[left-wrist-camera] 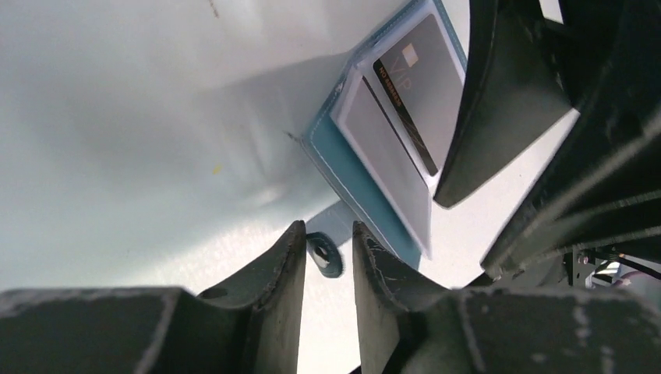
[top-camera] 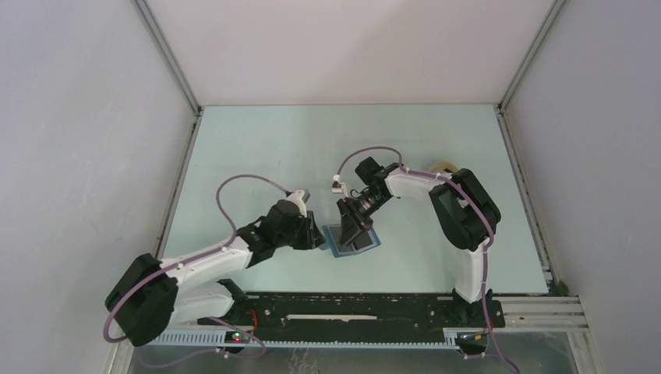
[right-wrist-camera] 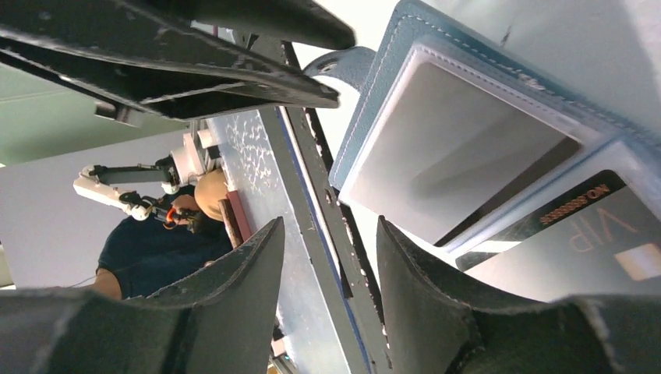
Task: Put the credit cards into the card holder
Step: Open the card holder at the center of the board.
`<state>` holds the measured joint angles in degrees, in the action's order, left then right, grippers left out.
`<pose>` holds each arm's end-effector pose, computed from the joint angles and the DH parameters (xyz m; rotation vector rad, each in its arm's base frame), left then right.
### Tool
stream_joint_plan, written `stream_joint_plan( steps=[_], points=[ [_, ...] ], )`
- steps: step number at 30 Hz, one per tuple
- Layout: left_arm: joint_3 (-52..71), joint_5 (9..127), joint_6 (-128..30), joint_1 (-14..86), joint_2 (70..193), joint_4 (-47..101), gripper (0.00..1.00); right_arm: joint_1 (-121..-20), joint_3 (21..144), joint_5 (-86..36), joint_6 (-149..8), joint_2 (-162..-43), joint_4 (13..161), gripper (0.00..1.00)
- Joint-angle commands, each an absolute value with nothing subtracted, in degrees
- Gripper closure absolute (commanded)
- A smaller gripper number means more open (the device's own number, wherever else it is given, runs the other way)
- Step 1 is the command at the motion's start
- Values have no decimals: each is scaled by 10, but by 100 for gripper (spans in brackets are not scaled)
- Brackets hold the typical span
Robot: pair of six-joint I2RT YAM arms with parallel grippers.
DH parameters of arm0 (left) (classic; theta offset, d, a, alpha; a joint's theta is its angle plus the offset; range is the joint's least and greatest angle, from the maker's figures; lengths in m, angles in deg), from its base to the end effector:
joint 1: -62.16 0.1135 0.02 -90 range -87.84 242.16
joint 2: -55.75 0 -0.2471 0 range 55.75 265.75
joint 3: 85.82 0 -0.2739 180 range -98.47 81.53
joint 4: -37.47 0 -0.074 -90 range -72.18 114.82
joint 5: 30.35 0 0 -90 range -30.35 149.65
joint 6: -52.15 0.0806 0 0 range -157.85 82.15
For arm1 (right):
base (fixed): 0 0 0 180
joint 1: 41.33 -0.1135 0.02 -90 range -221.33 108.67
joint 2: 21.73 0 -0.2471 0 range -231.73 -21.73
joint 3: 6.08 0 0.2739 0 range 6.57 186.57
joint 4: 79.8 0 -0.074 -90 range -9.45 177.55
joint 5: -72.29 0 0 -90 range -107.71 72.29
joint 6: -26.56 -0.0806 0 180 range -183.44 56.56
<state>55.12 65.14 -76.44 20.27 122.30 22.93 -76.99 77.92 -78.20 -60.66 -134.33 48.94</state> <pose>0.2027 -0.1922 0.1105 0.1225 2.4423 -0.7922 0.2642 0.2759 0.0986 0.9795 -2.4025 -1.5140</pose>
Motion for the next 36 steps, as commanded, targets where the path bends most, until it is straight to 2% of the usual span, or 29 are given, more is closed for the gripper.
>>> stream_joint_plan(
  steps=[1, 6, 8, 11, 17, 23, 36],
  points=[
    [584, 629, -787, 199, 1148, 179, 67, -769, 805, -780, -617, -1365, 494, 45],
    [597, 624, -798, 199, 1037, 131, 67, -763, 811, -763, -602, -1358, 484, 47],
    [599, 638, -799, 199, 1005, 154, 66, -761, 823, -749, -578, -1353, 463, 49],
    [603, 675, -796, 199, 1000, 235, 64, -750, 836, -709, -533, -1328, 432, 57],
    [578, 758, -804, 199, 1157, 424, 66, -710, 815, -582, -509, -1274, 421, 60],
    [547, 771, -811, 199, 1327, 494, 79, -680, 811, -581, -508, -1311, 408, 59],
    [546, 758, -815, 194, 1416, 515, 80, -681, 816, -595, -517, -1362, 407, 57]
  ],
)
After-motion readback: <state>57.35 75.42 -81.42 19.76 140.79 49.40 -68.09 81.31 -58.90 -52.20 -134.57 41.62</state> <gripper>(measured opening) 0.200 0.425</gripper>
